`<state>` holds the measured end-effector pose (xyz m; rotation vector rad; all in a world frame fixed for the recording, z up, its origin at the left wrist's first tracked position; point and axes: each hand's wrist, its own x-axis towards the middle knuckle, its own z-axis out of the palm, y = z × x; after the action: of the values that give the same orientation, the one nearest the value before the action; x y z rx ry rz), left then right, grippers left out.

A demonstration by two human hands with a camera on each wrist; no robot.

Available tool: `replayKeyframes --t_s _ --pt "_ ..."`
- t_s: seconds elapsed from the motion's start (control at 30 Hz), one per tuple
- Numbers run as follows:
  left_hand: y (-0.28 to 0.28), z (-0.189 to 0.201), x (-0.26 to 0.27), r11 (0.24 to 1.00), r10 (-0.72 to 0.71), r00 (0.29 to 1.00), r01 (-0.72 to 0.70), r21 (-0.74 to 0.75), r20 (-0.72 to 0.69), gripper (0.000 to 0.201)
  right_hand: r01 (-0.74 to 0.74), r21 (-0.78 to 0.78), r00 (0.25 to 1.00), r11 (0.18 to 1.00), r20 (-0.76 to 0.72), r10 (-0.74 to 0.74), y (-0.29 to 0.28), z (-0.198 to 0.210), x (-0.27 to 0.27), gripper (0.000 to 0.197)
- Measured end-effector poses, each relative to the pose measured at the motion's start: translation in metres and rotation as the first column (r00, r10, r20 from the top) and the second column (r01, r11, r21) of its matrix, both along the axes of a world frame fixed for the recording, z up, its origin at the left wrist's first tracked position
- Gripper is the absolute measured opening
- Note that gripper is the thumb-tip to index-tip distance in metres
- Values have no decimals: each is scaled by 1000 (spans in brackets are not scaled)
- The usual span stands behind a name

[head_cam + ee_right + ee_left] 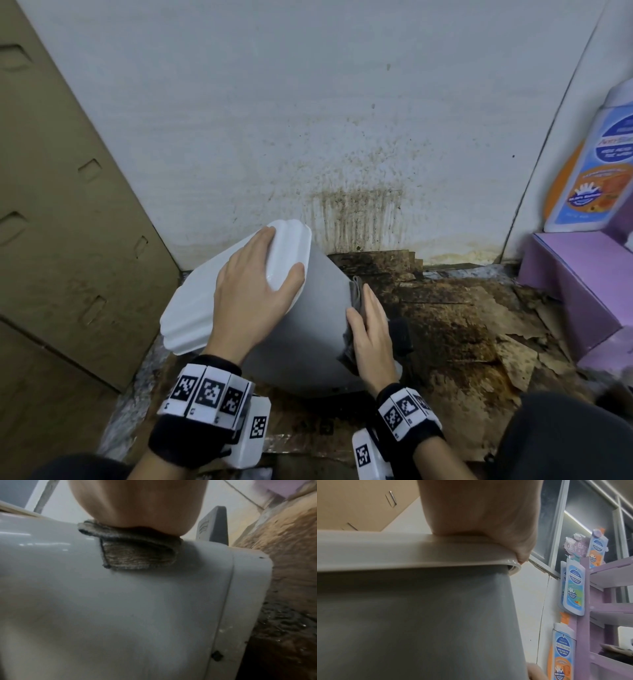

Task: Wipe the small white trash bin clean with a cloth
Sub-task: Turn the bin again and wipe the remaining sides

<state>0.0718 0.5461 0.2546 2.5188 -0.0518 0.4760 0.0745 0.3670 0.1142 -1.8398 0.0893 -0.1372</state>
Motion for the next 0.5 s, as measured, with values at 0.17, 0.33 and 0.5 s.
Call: replayKeyframes --t_s 0.17,0.33,0.5 --pt "0 -2 1 1000 -4 1000 4 17 2 78 34 19 998 999 54 -35 20 19 1 56" --pt "-4 -2 5 999 -18 1000 18 39 -6 82 73 113 991 991 100 -84 38 56 6 50" --pt "-6 -2 7 999 -15 1000 15 42 -5 84 144 181 977 973 132 -169 38 74 3 41"
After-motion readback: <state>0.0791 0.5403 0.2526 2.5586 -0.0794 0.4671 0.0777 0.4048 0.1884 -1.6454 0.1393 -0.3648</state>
